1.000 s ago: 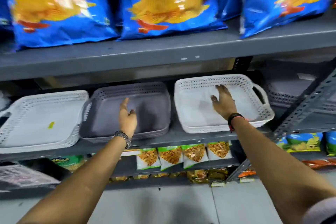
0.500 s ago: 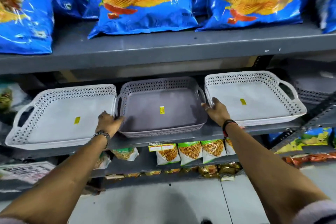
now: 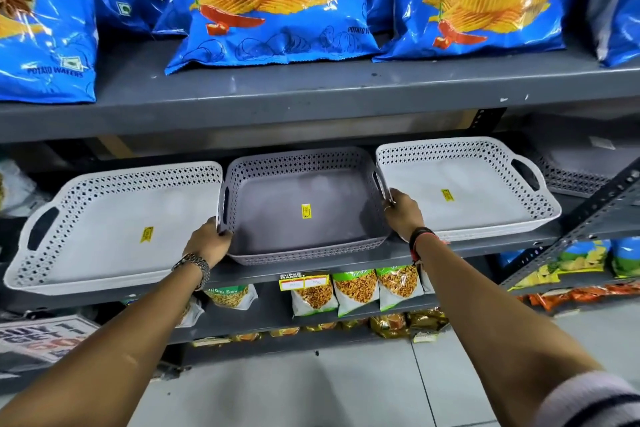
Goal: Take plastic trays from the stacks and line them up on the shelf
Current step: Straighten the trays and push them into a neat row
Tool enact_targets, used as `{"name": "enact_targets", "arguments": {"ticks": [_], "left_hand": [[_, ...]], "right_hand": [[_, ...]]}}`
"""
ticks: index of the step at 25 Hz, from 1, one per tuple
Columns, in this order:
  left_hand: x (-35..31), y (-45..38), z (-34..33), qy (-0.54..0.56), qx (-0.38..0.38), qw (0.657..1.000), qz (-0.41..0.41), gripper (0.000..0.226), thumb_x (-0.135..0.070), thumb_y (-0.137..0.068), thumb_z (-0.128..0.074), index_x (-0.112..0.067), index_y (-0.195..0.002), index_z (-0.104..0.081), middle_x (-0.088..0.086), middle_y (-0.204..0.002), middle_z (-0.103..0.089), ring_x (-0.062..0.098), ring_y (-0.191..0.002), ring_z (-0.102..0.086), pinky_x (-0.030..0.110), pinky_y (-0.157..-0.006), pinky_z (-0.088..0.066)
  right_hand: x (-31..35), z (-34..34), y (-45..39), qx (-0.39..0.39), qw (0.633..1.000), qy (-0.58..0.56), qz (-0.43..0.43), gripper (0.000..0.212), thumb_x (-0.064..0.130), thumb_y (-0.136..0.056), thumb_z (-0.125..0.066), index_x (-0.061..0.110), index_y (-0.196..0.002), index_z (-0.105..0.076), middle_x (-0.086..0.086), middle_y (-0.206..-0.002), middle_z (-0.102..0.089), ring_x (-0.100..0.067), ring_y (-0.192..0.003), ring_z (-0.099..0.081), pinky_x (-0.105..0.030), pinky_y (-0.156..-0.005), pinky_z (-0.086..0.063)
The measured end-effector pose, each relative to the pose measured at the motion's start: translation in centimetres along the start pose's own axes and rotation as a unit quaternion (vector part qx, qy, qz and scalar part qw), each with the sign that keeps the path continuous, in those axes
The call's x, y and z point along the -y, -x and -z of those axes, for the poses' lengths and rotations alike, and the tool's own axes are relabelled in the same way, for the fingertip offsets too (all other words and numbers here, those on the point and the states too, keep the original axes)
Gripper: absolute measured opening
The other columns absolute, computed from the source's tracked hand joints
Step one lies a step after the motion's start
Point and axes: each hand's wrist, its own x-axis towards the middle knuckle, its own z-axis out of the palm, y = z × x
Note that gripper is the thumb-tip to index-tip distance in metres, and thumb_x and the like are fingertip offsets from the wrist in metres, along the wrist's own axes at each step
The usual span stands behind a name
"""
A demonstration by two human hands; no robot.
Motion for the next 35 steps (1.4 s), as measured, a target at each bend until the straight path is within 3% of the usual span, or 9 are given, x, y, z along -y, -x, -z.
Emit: {"name": "enact_targets", "arguments": {"ticks": [3,5,7,8,11,15,27,30,35], "left_hand": [[0.2,-0.3,0.2,-0.018,-0.029,0.999,-0.011,0.038,-0.029,-0.089,-0.047,-0.005,-0.118,-0.05,0.024,-0.102,-0.067,0.041,-0.09,-0.062,0.035,-0.067,-0.044],[0.0,-0.4,0.2,-0.023,-0.063,0.998,-0.008,0.047,-0.037,-0.092,-0.04,-0.006,-0.127,-0.046,0.026,-0.106,-0.067,0.043,-0.094,-0.062,0.04,-0.072,-0.047],[-0.1,-0.3,0.0,-0.014,-0.09,0.996,-0.011,0.048,-0.038,-0.095,-0.033,-0.006,-0.127,-0.048,0.029,-0.108,-0.066,0.045,-0.097,-0.061,0.041,-0.074,-0.048],[-0.1,-0.2,-0.2,-0.016,-0.103,0.994,-0.017,0.046,-0.038,-0.096,-0.032,-0.007,-0.126,-0.05,0.029,-0.105,-0.067,0.046,-0.095,-0.061,0.04,-0.071,-0.046],[0.0,0.3,-0.6,-0.047,-0.13,0.99,-0.035,0.043,-0.039,-0.097,-0.03,-0.009,-0.119,-0.052,0.029,-0.094,-0.067,0.046,-0.088,-0.063,0.038,-0.063,-0.041],[-0.3,0.2,-0.6,-0.075,-0.143,0.986,-0.041,0.036,-0.032,-0.097,-0.031,-0.006,-0.106,-0.054,0.03,-0.091,-0.067,0.047,-0.085,-0.062,0.04,-0.064,-0.044],[-1.3,-0.8,-0.5,-0.078,-0.142,0.986,-0.025,0.034,-0.027,-0.097,-0.032,-0.004,-0.104,-0.056,0.031,-0.097,-0.066,0.048,-0.09,-0.061,0.044,-0.07,-0.047],[-1.7,-0.5,-0.5,-0.085,-0.133,0.987,-0.014,0.033,-0.025,-0.097,-0.033,-0.002,-0.106,-0.055,0.031,-0.1,-0.066,0.048,-0.094,-0.061,0.047,-0.072,-0.048],[-1.6,0.3,-0.7,-0.08,-0.131,0.988,0.009,0.037,-0.027,-0.098,-0.03,0.0,-0.106,-0.055,0.031,-0.104,-0.065,0.049,-0.097,-0.06,0.047,-0.075,-0.048]], "right_hand": [[0.2,0.5,-0.3,0.005,0.999,-0.045,-0.011,0.036,0.023,-0.092,-0.047,0.008,-0.124,-0.054,-0.022,-0.127,-0.06,-0.037,-0.113,-0.057,-0.04,-0.093,-0.049],[0.4,0.7,-0.4,-0.017,0.998,-0.057,-0.017,0.046,0.031,-0.093,-0.047,0.007,-0.133,-0.047,-0.019,-0.134,-0.055,-0.035,-0.122,-0.053,-0.044,-0.103,-0.045],[0.2,0.6,-0.4,-0.048,0.999,-0.015,-0.012,0.043,0.034,-0.094,-0.044,0.007,-0.126,-0.055,-0.022,-0.128,-0.059,-0.038,-0.117,-0.056,-0.041,-0.095,-0.049],[0.0,0.4,-0.3,-0.059,0.998,0.006,-0.002,0.04,0.034,-0.095,-0.043,0.007,-0.117,-0.061,-0.024,-0.119,-0.064,-0.04,-0.108,-0.059,-0.039,-0.083,-0.049],[-0.3,-0.3,0.0,-0.075,0.996,0.038,0.033,0.036,0.031,-0.096,-0.04,0.005,-0.092,-0.064,-0.028,-0.095,-0.069,-0.044,-0.086,-0.061,-0.034,-0.063,-0.038],[-0.4,-0.2,-0.1,-0.086,0.993,0.061,0.054,0.032,0.023,-0.095,-0.041,0.003,-0.087,-0.063,-0.03,-0.089,-0.067,-0.045,-0.081,-0.06,-0.034,-0.061,-0.035],[0.2,-0.1,-1.3,-0.076,0.99,0.078,0.088,0.028,0.016,-0.094,-0.04,0.002,-0.09,-0.064,-0.031,-0.091,-0.068,-0.045,-0.082,-0.059,-0.033,-0.061,-0.033],[0.7,-0.4,-1.0,-0.057,0.994,0.082,0.052,0.029,0.014,-0.093,-0.039,-0.001,-0.098,-0.063,-0.033,-0.1,-0.066,-0.047,-0.093,-0.059,-0.042,-0.071,-0.044],[0.9,-0.2,-0.2,-0.031,0.996,0.08,0.019,0.031,0.011,-0.092,-0.038,-0.001,-0.102,-0.065,-0.031,-0.108,-0.065,-0.044,-0.098,-0.059,-0.042,-0.08,-0.047]]}}
